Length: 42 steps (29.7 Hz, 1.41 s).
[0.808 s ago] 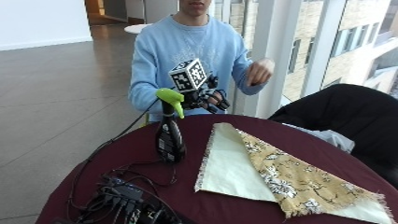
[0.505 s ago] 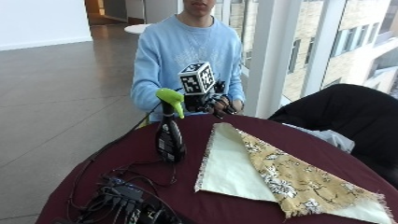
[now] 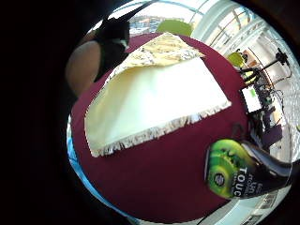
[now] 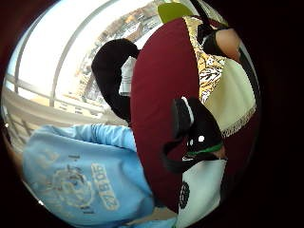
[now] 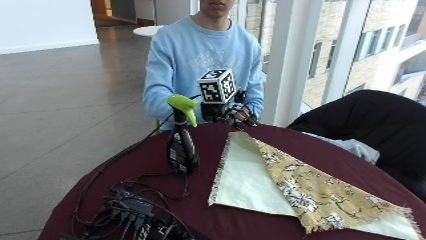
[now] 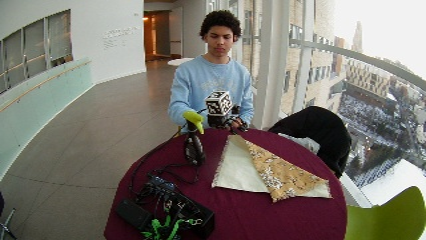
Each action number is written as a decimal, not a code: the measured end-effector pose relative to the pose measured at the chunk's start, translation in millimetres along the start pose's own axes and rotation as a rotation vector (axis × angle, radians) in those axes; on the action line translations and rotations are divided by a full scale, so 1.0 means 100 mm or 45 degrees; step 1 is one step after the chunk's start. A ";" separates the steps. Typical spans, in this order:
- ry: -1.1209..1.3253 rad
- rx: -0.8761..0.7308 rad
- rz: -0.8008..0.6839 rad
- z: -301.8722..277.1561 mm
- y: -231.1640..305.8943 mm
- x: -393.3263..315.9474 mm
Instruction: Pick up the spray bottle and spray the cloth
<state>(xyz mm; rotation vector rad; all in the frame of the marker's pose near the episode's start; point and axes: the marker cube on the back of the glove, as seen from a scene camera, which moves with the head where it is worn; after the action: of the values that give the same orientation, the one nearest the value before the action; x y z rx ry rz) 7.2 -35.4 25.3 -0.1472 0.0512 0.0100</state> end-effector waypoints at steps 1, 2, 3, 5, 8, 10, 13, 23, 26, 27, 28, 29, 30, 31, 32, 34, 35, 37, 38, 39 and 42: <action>0.001 -0.004 0.003 0.00 0.00 0.00; 0.003 -0.009 0.005 0.01 0.01 0.01; 0.006 -0.013 0.006 0.01 0.02 0.01; 0.010 -0.019 0.005 0.00 0.05 0.01; 0.009 -0.024 -0.002 -0.05 0.14 0.01; 0.006 -0.024 -0.007 -0.08 0.23 0.01; -0.003 -0.014 -0.006 -0.14 0.37 0.01; 0.013 0.015 0.074 -0.41 1.19 0.12; -0.019 0.036 0.112 -0.53 1.41 0.20; -0.035 0.045 0.126 -0.56 1.48 0.23; -0.052 0.054 0.142 -0.59 1.55 0.26; -0.067 0.063 0.162 -0.62 1.61 0.29; -0.081 0.071 0.185 -0.64 1.67 0.33; -0.090 0.077 0.213 -0.66 1.73 0.36; -0.097 0.081 0.242 -0.68 1.79 0.41; -0.103 0.089 0.291 -0.70 1.87 0.50; -0.108 0.094 0.308 -0.71 1.90 0.55; -0.130 0.103 0.336 -0.74 1.93 0.65; -0.152 0.109 0.352 -0.75 1.94 0.71; -0.184 0.117 0.370 -0.76 1.95 0.76; -0.360 0.154 0.431 -0.77 1.97 0.91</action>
<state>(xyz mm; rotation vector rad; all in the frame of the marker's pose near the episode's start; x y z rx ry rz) 91.1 148.3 -83.8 -0.0135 -0.2055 0.3641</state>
